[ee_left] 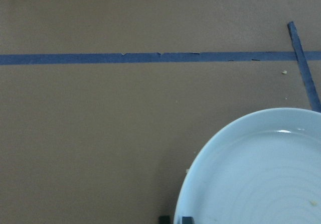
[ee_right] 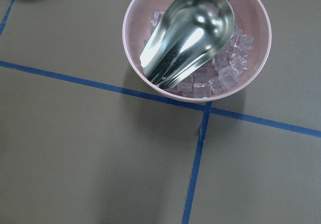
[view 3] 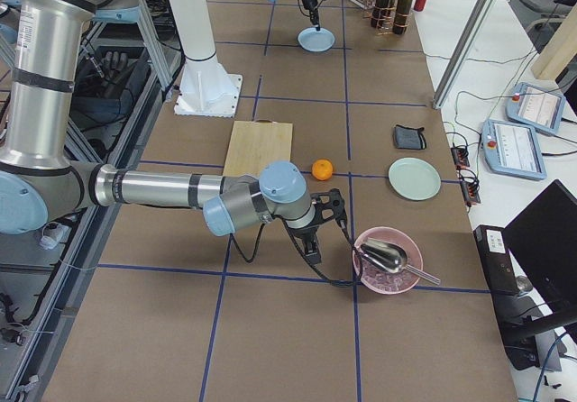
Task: Pick orange to plate
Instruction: 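Push the light blue plate with the left gripper toward the table center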
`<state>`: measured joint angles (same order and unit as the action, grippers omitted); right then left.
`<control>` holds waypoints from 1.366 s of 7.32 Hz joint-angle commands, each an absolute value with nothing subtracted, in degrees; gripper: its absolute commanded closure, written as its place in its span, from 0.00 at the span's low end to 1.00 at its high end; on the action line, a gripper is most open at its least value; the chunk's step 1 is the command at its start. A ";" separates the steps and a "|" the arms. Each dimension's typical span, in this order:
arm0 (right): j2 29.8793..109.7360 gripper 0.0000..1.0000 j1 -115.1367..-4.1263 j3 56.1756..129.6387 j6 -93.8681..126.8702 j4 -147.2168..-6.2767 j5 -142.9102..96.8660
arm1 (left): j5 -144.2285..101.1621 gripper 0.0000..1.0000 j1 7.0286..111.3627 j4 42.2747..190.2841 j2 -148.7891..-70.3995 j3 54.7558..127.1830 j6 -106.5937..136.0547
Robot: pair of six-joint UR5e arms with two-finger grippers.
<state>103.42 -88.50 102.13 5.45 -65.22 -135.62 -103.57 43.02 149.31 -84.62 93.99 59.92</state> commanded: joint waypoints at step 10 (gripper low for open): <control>103.27 0.00 -88.51 102.13 5.71 -65.21 -135.79 | -96.94 1.00 31.04 121.90 -124.26 87.04 76.98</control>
